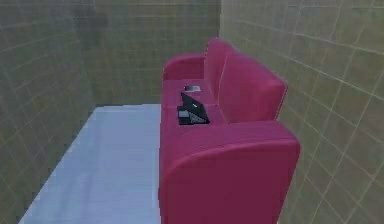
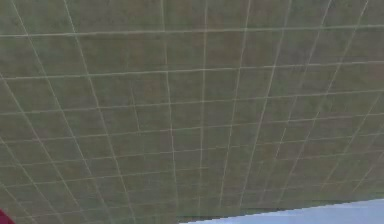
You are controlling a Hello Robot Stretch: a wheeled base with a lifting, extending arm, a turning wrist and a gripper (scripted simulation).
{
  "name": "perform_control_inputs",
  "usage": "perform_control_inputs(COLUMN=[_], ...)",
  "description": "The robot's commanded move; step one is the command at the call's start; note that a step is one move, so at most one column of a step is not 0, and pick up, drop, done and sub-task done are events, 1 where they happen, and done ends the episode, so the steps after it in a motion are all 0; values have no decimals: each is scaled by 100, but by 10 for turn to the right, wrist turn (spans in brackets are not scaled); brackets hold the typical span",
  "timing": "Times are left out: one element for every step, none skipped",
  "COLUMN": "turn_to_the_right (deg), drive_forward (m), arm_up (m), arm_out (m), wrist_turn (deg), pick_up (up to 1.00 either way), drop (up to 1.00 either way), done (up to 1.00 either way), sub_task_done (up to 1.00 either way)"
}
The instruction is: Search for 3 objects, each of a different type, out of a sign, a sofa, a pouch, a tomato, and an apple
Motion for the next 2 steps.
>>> perform_control_inputs(turn_to_the_right=[0, 450], drive_forward=[0, 0], arm_up=[0, 0], arm_out=[0, 0], wrist_turn=[0, 0], pick_up=[0, 0], drop=[0, 0], done=[0, 0], sub_task_done=[100, 0])
